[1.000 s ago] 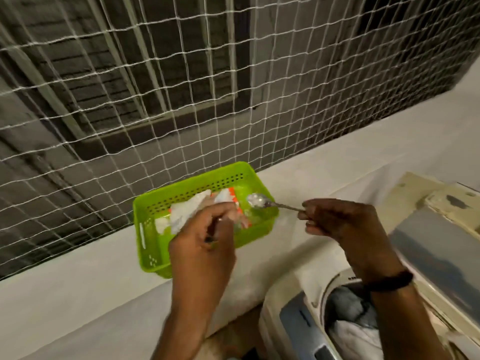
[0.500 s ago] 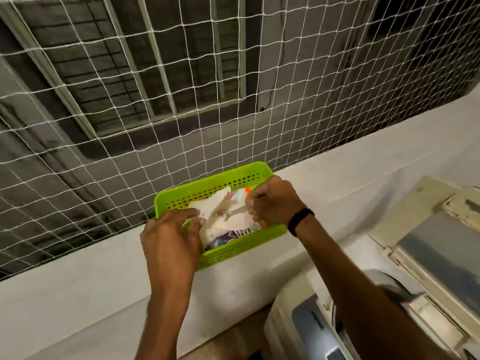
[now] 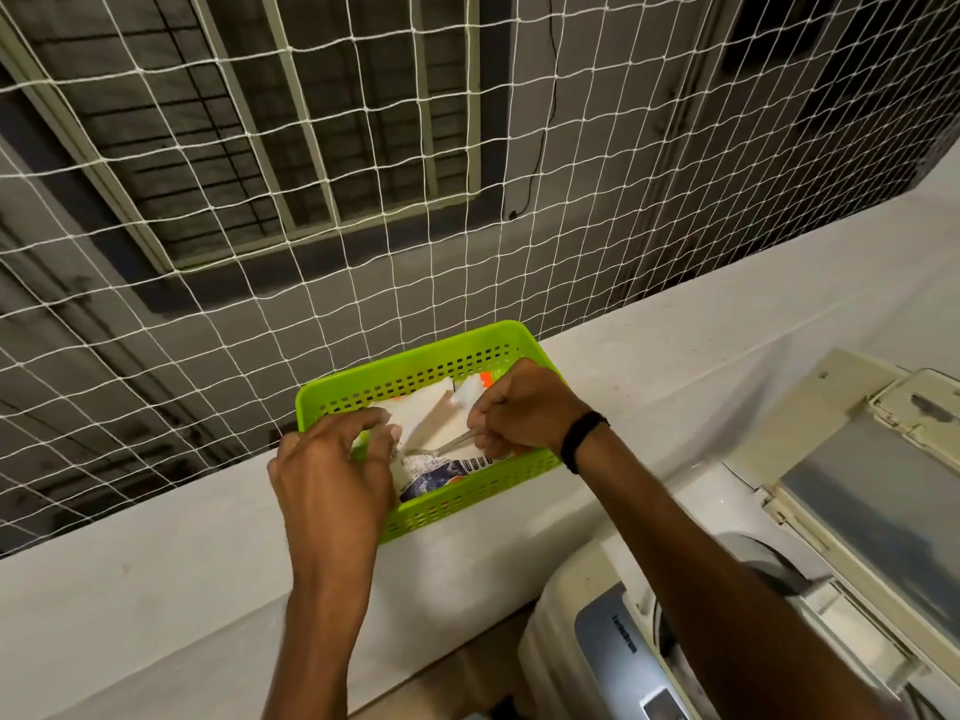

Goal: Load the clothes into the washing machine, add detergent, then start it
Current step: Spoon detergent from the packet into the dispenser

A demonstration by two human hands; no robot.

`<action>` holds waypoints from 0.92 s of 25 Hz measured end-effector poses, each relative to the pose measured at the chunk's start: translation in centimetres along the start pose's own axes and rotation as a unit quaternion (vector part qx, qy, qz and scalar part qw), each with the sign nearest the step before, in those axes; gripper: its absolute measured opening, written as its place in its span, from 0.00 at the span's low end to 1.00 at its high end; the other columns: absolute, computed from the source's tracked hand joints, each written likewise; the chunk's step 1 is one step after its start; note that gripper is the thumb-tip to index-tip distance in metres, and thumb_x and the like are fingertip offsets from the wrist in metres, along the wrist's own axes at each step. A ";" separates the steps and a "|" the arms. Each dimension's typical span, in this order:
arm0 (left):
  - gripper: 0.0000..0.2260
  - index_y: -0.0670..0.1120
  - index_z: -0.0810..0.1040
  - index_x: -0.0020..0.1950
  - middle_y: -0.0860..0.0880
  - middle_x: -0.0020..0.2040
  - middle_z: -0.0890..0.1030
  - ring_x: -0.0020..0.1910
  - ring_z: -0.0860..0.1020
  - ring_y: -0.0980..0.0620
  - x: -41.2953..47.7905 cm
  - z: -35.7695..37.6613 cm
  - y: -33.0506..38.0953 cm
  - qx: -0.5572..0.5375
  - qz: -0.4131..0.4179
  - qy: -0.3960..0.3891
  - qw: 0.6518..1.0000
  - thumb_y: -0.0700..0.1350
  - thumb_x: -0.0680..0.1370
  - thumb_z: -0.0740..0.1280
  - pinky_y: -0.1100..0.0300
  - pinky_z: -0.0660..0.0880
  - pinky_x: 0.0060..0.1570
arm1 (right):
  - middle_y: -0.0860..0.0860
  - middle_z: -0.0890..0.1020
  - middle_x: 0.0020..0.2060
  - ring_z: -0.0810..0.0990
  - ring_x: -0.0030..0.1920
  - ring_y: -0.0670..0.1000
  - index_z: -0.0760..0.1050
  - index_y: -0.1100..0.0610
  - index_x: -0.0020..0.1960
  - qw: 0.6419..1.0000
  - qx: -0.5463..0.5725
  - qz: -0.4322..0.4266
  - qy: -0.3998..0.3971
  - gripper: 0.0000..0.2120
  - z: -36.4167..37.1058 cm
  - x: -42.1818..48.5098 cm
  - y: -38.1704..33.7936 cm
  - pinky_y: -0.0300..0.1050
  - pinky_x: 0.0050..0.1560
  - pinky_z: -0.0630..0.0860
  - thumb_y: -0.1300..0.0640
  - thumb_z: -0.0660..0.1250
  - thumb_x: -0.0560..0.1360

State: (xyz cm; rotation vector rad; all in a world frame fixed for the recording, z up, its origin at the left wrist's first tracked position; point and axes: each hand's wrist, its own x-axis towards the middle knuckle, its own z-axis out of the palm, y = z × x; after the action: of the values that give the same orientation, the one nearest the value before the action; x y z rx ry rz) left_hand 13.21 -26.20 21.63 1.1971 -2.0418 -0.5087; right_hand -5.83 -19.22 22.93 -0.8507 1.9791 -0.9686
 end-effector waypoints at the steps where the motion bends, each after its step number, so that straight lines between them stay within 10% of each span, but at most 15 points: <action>1: 0.04 0.53 0.86 0.47 0.50 0.47 0.86 0.43 0.76 0.44 0.0 -0.1 0.0 -0.006 -0.001 0.002 1.000 0.47 0.73 0.75 0.46 0.75 0.50 | 0.59 0.79 0.28 0.80 0.31 0.57 0.80 0.69 0.38 1.000 0.024 0.010 -0.010 0.06 0.0 -0.1 -0.1 0.47 0.35 0.80 0.68 0.65 0.69; 6: 0.05 0.52 0.86 0.48 0.48 0.45 0.86 0.42 0.76 0.44 -0.3 -0.6 0.4 -0.018 -0.010 0.010 1.000 0.48 0.73 0.75 0.51 0.74 0.47 | 0.59 0.73 0.27 0.74 0.28 0.55 0.74 0.66 0.29 0.995 0.102 0.016 -0.015 0.03 -1.7 -1.1 -0.1 0.47 0.33 0.74 0.65 0.64 0.59; 11: 0.06 0.53 0.86 0.49 0.50 0.44 0.85 0.41 0.76 0.47 -0.7 -1.0 1.0 -0.043 -0.027 0.018 0.999 0.52 0.75 0.73 0.54 0.73 0.45 | 0.61 0.81 0.32 0.83 0.29 0.55 0.78 0.77 0.45 0.989 0.145 -0.004 0.011 0.05 -4.6 -3.2 0.6 0.41 0.31 0.81 0.74 0.65 0.74; 23: 0.04 0.53 0.84 0.51 0.54 0.48 0.83 0.41 0.77 0.50 -3.9 1.8 7.9 -0.204 0.032 0.006 0.978 0.47 0.78 0.69 0.61 0.72 0.44 | 0.58 0.84 0.35 0.85 0.34 0.52 0.75 0.79 0.55 0.949 0.298 -0.003 0.105 0.10 -11.8 -12.4 7.7 0.40 0.34 0.81 0.75 0.63 0.76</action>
State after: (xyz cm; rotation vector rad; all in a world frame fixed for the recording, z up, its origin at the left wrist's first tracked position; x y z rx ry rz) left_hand 8.43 -18.92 23.99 0.8812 -1.8417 -0.8382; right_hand -11.42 -1.52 25.66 -0.4211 1.6908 -1.6035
